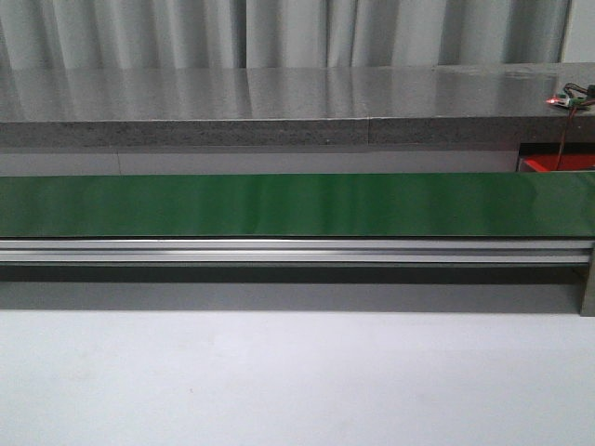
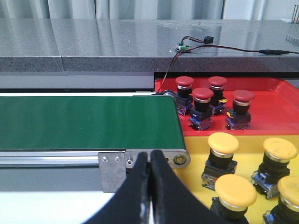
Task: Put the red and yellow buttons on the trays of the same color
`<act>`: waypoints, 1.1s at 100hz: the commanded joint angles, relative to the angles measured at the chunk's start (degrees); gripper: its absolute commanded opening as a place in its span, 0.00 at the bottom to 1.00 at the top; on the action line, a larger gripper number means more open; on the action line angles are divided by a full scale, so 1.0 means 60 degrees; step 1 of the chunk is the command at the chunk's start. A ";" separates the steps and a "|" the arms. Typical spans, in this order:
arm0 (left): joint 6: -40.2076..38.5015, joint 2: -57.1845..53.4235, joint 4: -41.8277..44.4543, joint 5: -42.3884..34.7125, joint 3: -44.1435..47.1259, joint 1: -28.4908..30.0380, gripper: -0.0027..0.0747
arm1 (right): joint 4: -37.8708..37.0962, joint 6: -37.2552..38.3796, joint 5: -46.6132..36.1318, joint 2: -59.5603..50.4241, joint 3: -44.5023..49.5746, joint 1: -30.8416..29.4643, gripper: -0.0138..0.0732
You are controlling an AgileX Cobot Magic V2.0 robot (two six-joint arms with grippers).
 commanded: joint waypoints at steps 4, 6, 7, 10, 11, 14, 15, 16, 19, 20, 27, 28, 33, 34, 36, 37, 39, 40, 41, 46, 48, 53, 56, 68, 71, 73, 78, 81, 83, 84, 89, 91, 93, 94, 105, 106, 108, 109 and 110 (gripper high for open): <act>-0.0134 -0.0916 0.0032 -0.1218 0.0599 0.0144 0.01 | -0.0158 -0.0025 -0.0703 -0.0179 -0.0170 0.0008 0.08; -0.0134 -0.1085 0.0032 -0.1251 0.0784 0.0167 0.01 | -0.0158 -0.0025 -0.0703 -0.0179 -0.0170 0.0008 0.08; -0.0134 -0.1141 0.0032 -0.1274 0.0846 0.0185 0.01 | -0.0158 -0.0025 -0.0703 -0.0179 -0.0170 0.0008 0.08; -0.0134 -0.1425 0.0032 -0.1271 0.1143 0.0208 0.01 | -0.0158 -0.0025 -0.0703 -0.0179 -0.0170 0.0008 0.08; -0.0134 -0.1480 0.0032 -0.1271 0.1200 0.0208 0.01 | -0.0158 -0.0025 -0.0703 -0.0179 -0.0170 0.0008 0.08; -0.0134 -0.1702 0.0032 -0.1271 0.1428 0.0228 0.01 | -0.0158 -0.0025 -0.0703 -0.0179 -0.0170 0.0008 0.08; -0.0134 -0.1816 0.0032 -0.1271 0.1542 0.0228 0.01 | -0.0158 -0.0025 -0.0703 -0.0179 -0.0170 0.0008 0.08; -0.0134 -0.1873 0.0032 -0.1271 0.1597 0.0228 0.01 | -0.0158 -0.0025 -0.0703 -0.0179 -0.0170 0.0008 0.08; -0.0134 -0.2166 0.0032 -0.1271 0.1814 0.0228 0.01 | -0.0158 -0.0025 -0.0703 -0.0179 -0.0170 0.0008 0.08; -0.0134 -0.2224 0.0032 -0.1279 0.1916 0.0228 0.01 | -0.0158 -0.0025 -0.0703 -0.0179 -0.0170 0.0008 0.08; -0.0134 -0.2796 0.0032 -0.1371 0.2411 0.0228 0.01 | -0.0158 -0.0025 -0.0703 -0.0179 -0.0170 0.0008 0.08; -0.0134 -0.2853 0.0032 -0.1415 0.2461 0.0228 0.01 | -0.0158 -0.0025 -0.0703 -0.0179 -0.0170 0.0008 0.08; -0.0134 -0.3301 0.0032 -0.1602 0.2823 0.0228 0.01 | -0.0158 -0.0025 -0.0703 -0.0179 -0.0170 0.0008 0.08; -0.0134 -0.3358 0.0032 -0.1631 0.2927 0.0228 0.01 | -0.0158 -0.0025 -0.0703 -0.0179 -0.0170 0.0008 0.08; -0.0134 -0.3527 0.0032 -0.1729 0.3085 0.0228 0.01 | -0.0158 -0.0025 -0.0703 -0.0179 -0.0170 0.0008 0.08; -0.0134 -0.3583 0.0032 -0.1792 0.3137 0.0228 0.01 | -0.0158 -0.0025 -0.0703 -0.0179 -0.0170 0.0008 0.08; -0.0134 -0.3754 0.0032 -0.1886 0.3297 0.0228 0.01 | -0.0158 -0.0025 -0.0703 -0.0179 -0.0170 0.0008 0.08; -0.0134 -0.3865 0.0032 -0.1925 0.3352 0.0228 0.01 | -0.0158 -0.0025 -0.0703 -0.0179 -0.0170 0.0008 0.08; -0.0134 -0.3921 0.0032 -0.1951 0.3460 0.0228 0.01 | -0.0158 -0.0025 -0.0703 -0.0179 -0.0170 0.0008 0.08; -0.0134 -0.4293 0.0011 -0.2123 0.3820 0.0228 0.01 | -0.0158 -0.0025 -0.0703 -0.0179 -0.0170 0.0008 0.08; -0.0134 -0.4446 -0.0003 -0.2158 0.3975 0.0228 0.01 | -0.0158 -0.0025 -0.0703 -0.0179 -0.0170 0.0008 0.08; -0.0134 -0.4787 -0.0098 -0.2263 0.4337 0.0228 0.01 | -0.0158 -0.0025 -0.0703 -0.0179 -0.0170 0.0008 0.08; -0.0134 -0.4975 -0.0124 -0.2302 0.4532 0.0228 0.01 | -0.0158 -0.0025 -0.0703 -0.0179 -0.0170 0.0008 0.08; -0.0134 -0.5873 -0.0124 -0.2523 0.5335 0.0228 0.01 | -0.0158 -0.0025 -0.0703 -0.0179 -0.0170 0.0008 0.08; -0.0134 -0.6082 -0.0143 -0.2545 0.5550 0.0228 0.01 | -0.0158 -0.0025 -0.0703 -0.0179 -0.0170 0.0008 0.08; -0.0134 -0.6241 -0.0163 -0.2542 0.5679 0.0228 0.01 | -0.0158 -0.0025 -0.0703 -0.0179 -0.0170 0.0008 0.08; -0.0134 -0.6621 -0.0249 -0.2542 0.5965 0.0228 0.01 | -0.0158 -0.0025 -0.0703 -0.0179 -0.0170 0.0008 0.08; -0.0134 -0.6847 -0.0303 -0.2542 0.6126 0.0228 0.01 | -0.0158 -0.0025 -0.0703 -0.0179 -0.0170 0.0008 0.08; -0.0134 -0.7024 -0.0326 -0.2542 0.6244 0.0228 0.01 | -0.0158 -0.0025 -0.0703 -0.0179 -0.0170 0.0008 0.08; -0.0134 -0.7084 -0.0327 -0.2542 0.6280 0.0228 0.01 | -0.0158 -0.0025 -0.0703 -0.0179 -0.0170 0.0008 0.08; -0.0134 -0.7559 -0.0347 -0.2542 0.6584 0.0228 0.01 | -0.0158 -0.0025 -0.0703 -0.0179 -0.0170 0.0008 0.08; -0.0134 -0.7679 -0.0347 -0.2542 0.6658 0.0228 0.01 | -0.0158 -0.0025 -0.0703 -0.0179 -0.0170 0.0008 0.08; -0.0134 -0.7861 -0.0369 -0.2542 0.6768 0.0228 0.01 | -0.0158 -0.0025 -0.0703 -0.0179 -0.0170 0.0008 0.08; -0.0134 -0.7983 -0.0366 -0.2542 0.6838 0.0228 0.01 | -0.0158 -0.0025 -0.0703 -0.0179 -0.0170 0.0008 0.08; -0.0134 -0.7929 -0.0477 -0.2495 0.7187 0.0208 0.01 | -0.0158 -0.0025 -0.0707 -0.0166 -0.0170 0.0008 0.08; -0.0134 -0.7967 -0.0474 -0.2399 0.7187 0.0208 0.01 | -0.0158 -0.0025 -0.0707 -0.0157 -0.0170 0.0008 0.08; -0.0134 -0.7976 -0.0491 -0.2286 0.7187 0.0208 0.01 | -0.0158 -0.0025 -0.0696 -0.0157 -0.0170 0.0008 0.08; -0.0134 -0.7976 -0.0515 -0.2265 0.7187 0.0208 0.01 | -0.0158 -0.0025 -0.0696 -0.0157 -0.0170 0.0008 0.08; -0.0134 -0.7976 -0.0512 -0.2265 0.7187 0.0208 0.01 | -0.0158 -0.0025 -0.0696 -0.0157 -0.0170 0.0008 0.08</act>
